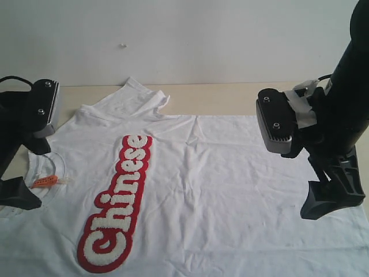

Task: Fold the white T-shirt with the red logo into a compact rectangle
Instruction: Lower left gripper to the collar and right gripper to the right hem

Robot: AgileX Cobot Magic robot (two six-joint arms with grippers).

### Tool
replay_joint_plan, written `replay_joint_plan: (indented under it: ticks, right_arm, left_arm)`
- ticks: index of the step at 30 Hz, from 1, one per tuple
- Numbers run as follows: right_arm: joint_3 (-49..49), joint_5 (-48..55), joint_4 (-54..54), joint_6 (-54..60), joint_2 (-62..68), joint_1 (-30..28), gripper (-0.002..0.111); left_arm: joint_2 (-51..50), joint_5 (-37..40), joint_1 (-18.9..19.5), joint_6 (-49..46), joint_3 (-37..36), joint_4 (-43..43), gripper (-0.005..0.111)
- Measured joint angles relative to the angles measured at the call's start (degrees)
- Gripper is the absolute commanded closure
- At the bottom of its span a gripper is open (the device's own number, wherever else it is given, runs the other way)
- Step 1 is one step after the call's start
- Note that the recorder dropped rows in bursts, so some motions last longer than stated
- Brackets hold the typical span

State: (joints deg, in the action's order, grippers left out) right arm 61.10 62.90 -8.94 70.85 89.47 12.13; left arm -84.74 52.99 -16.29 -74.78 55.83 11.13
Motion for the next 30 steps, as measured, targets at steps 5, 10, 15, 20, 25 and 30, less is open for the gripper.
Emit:
replay_joint_plan:
  ticks: [5,10,15,20,25,30]
  right_arm:
    - [0.0,0.1,0.1,-0.4,0.0,0.0,0.003]
    - [0.0,0.1,0.1,-0.5,0.0,0.0,0.003]
    - [0.0,0.1,0.1,-0.7,0.0,0.0,0.003]
    - [0.0,-0.1,0.1,-1.3,0.0,0.0,0.003]
    - [0.0,-1.8,0.6,-1.7,0.0,0.0,0.003]
    - [0.0,-4.2,4.4,-1.8,0.0,0.0,0.003]
  left_arm:
    - [0.0,-1.2,0.0,0.0,-1.1,4.8,0.02]
    - [0.0,-4.0,0.0,0.0,-1.1,5.5,0.02]
    - [0.0,-4.0,0.0,0.0,-1.1,6.2,0.02]
    - [0.0,-4.9,0.0,0.0,-1.1,6.3,0.02]
    - [-1.5,-5.6,0.0,0.0,-1.1,2.4,0.02]
    - [-4.0,-8.6,0.0,0.0,-1.1,-4.9,0.02]
